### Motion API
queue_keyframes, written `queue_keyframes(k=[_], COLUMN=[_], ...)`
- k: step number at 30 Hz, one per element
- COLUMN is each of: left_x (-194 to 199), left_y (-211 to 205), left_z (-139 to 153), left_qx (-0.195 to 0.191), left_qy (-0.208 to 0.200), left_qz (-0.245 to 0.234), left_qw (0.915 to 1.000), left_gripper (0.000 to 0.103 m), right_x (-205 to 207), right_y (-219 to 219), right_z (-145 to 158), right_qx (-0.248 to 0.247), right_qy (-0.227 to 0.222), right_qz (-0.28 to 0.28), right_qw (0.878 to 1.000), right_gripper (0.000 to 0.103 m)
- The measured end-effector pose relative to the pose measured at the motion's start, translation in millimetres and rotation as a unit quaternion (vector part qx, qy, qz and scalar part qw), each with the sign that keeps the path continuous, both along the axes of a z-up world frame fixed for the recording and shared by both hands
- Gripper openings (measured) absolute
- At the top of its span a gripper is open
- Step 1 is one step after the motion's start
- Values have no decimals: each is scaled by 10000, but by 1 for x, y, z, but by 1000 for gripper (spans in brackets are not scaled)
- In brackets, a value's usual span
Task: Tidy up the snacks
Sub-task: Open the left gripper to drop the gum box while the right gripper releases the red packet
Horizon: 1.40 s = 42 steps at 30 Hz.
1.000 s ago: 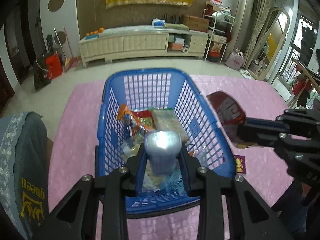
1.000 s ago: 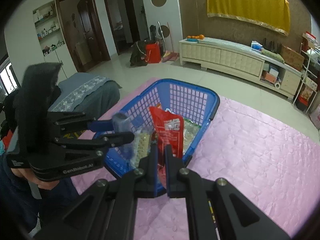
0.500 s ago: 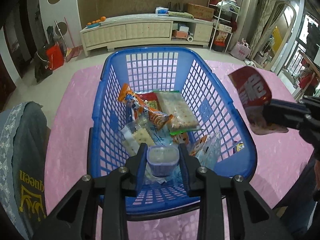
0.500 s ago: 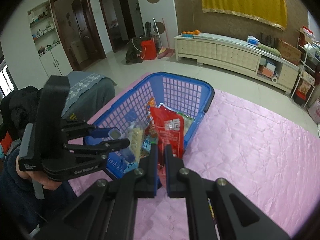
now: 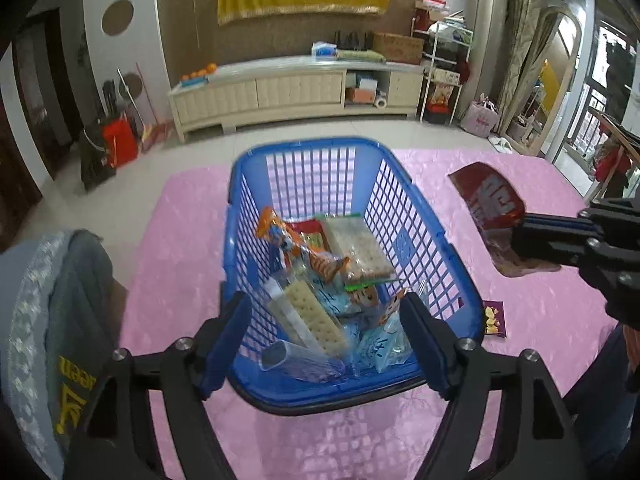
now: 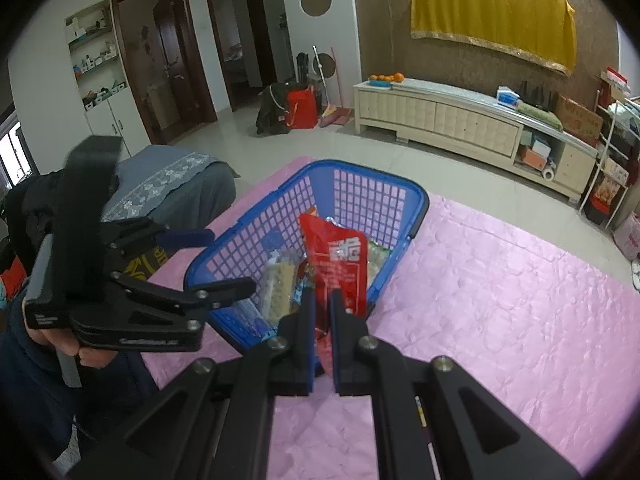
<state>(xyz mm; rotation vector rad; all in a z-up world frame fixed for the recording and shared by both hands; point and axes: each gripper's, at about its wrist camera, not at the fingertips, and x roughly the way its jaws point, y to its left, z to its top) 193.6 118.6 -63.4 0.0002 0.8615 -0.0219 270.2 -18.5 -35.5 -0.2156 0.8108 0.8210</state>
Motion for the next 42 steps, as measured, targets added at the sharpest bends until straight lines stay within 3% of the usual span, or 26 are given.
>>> queue_keyframes(k=[9, 23, 38, 39, 41, 42], left_x=[-15, -11, -13, -14, -16, -17], left_y=[24, 68, 69, 68, 67, 67], left_z=[25, 2, -10, -10, -8, -7], left_qx=[196, -33, -304, -301, -311, -307], left_qy=[-283, -143, -55, -63, -103, -131], left_qz=[347, 776, 844, 843, 808, 798], left_qw=[9988, 9969, 9960, 9960, 9962, 9963], left_gripper=[82, 82, 82, 82, 82, 82], right_x=[13, 33, 40, 42, 45, 46], right_y=[36, 97, 99, 98, 96, 94], right_z=[5, -38, -70, -71, -71, -70], right_qx=[-120, -588, -1012, -1022, -1060, -1032], right_qy=[-35, 199, 510, 559, 622, 649], right_qz=[359, 838, 676, 648, 547, 512], right_qw=[9993, 9945, 9913, 9911, 9909, 9912], right_gripper=[9, 9, 11, 13, 34, 60])
